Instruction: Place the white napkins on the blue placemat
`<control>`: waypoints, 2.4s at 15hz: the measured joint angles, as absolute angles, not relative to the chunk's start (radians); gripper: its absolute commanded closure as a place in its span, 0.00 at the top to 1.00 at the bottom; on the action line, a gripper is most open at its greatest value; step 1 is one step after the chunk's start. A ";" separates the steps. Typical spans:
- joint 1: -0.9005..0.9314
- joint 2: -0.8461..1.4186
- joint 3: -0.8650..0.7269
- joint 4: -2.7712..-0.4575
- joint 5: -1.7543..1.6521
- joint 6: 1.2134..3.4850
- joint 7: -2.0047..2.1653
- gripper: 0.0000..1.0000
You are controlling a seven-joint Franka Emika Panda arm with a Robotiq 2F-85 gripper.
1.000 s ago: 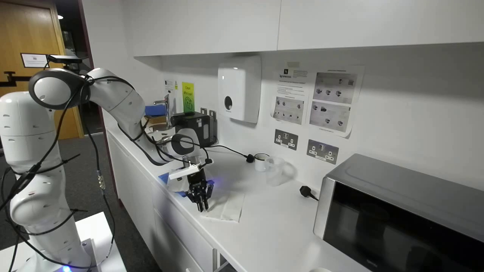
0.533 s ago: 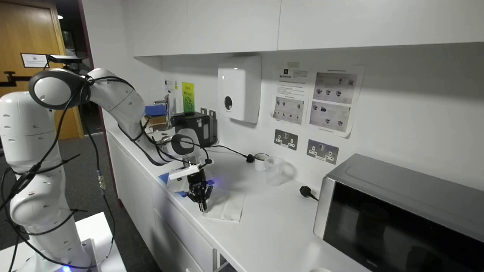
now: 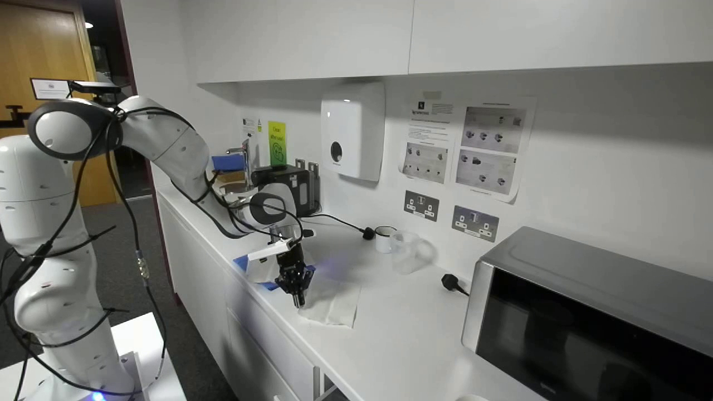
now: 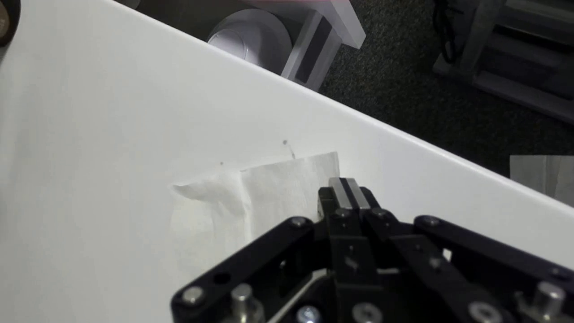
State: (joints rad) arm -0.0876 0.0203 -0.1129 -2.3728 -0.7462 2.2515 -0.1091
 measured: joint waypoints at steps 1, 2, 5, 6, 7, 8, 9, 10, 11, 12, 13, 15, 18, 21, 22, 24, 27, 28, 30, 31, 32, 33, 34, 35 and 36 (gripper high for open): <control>-0.091 0.006 -0.113 -2.373 -0.735 2.249 -0.101 0.00; -0.094 -0.010 -0.114 -2.373 -0.716 2.247 -0.095 0.00; -0.099 -0.063 -0.119 -2.374 -0.614 2.231 -0.088 0.00; -0.099 -0.082 -0.119 -2.374 -0.582 2.222 -0.080 0.00; -0.098 -0.103 -0.119 -2.375 -0.555 2.212 -0.069 0.00; -0.098 -0.123 -0.118 -2.375 -0.535 2.199 -0.055 0.00; -0.097 -0.143 -0.115 -2.375 -0.521 2.190 -0.040 0.00; -0.097 -0.162 -0.112 -2.375 -0.511 2.180 -0.025 0.00; -0.096 -0.180 -0.108 -2.375 -0.496 2.166 -0.011 0.00; -0.095 -0.197 -0.102 -2.375 -0.477 2.153 0.000 0.00; -0.093 -0.212 -0.095 -2.375 -0.456 2.142 0.012 0.00; -0.089 -0.237 -0.075 -2.375 -0.411 2.112 0.047 0.00; -0.072 -0.256 -0.023 -2.375 -0.368 2.064 0.150 0.00; -0.049 -0.256 0.026 -2.373 -0.313 2.034 0.266 0.00; -0.042 -0.256 0.038 -2.373 -0.292 2.033 0.297 0.00; -0.034 -0.256 0.056 -2.373 -0.257 2.033 0.355 0.00; -0.024 -0.256 0.067 -2.373 -0.209 2.033 0.416 0.00; -0.023 -0.256 0.069 -2.373 -0.192 2.033 0.427 0.00; -0.021 -0.256 0.070 -2.373 -0.156 2.033 0.439 0.00; -0.020 -0.256 0.070 -2.373 -0.134 2.033 0.439 0.00; -0.018 -0.256 0.070 -2.372 -0.112 2.032 0.439 0.00; -0.017 -0.256 0.070 -2.371 -0.091 2.031 0.440 0.00; -0.016 -0.256 0.070 -2.368 -0.072 2.029 0.443 0.00; -0.015 -0.256 0.070 -2.363 -0.054 2.025 0.451 0.00; -0.014 -0.256 0.072 -2.355 -0.040 2.016 0.461 0.00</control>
State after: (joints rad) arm -0.0137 -0.2560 0.0716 -2.3554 -0.0397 2.0161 0.4605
